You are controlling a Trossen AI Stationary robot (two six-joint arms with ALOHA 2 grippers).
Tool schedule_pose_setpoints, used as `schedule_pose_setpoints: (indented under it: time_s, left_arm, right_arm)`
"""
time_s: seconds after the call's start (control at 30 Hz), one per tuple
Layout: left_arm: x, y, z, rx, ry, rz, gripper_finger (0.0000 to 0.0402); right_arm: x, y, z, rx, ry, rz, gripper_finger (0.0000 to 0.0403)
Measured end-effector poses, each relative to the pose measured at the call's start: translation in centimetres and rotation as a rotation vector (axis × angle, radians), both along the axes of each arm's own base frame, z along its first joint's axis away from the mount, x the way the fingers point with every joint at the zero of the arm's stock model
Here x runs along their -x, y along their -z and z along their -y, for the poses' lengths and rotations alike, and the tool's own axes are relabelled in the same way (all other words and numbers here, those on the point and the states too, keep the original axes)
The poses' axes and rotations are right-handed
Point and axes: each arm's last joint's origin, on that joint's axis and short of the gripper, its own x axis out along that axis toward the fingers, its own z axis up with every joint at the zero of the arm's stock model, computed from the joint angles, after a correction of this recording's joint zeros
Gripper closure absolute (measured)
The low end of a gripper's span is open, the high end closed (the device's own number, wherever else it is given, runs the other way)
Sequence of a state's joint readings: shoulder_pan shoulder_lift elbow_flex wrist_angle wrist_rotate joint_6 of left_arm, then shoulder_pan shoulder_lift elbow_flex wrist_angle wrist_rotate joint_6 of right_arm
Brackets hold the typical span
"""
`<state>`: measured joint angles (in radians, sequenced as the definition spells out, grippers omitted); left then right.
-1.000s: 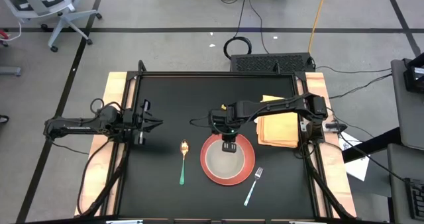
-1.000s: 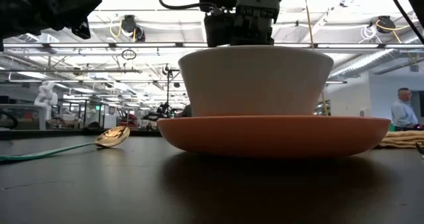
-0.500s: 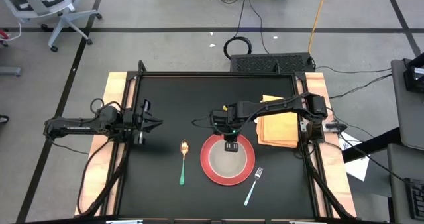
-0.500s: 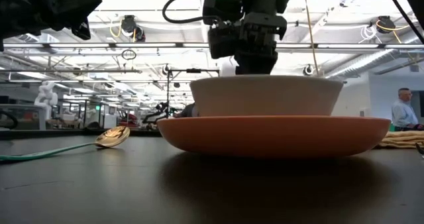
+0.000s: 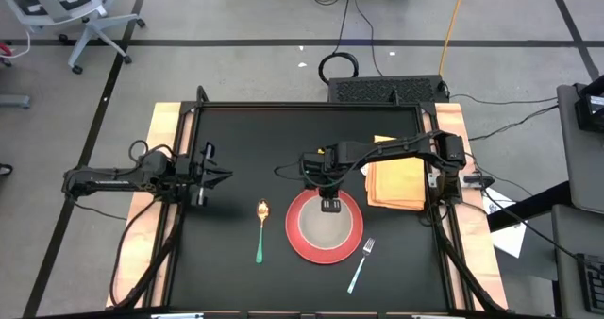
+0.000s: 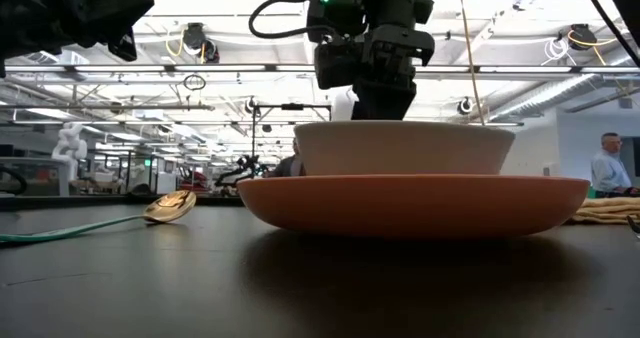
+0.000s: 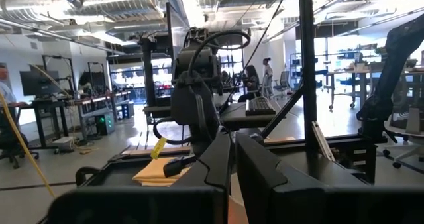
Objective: Set table place
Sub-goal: Put the white bowl on the orange plate
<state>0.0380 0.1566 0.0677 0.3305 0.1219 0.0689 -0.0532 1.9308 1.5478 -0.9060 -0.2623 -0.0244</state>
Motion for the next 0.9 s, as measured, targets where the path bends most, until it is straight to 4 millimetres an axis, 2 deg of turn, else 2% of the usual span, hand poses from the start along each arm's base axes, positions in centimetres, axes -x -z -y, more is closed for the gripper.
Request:
schedule_pose_setpoints:
  time_s: [0.5,0.9]
  left_arm:
    - [0.0,0.1,0.0,-0.004,-0.001,-0.014,0.0371]
    - [0.0,0.1,0.0,-0.007,-0.002,-0.014,0.0371]
  right_arm:
    - [0.1,0.0,0.8,0.009,-0.019,0.007,0.0403]
    - [0.9,1.7,1.3,-0.017,0.076,-0.062,0.0403]
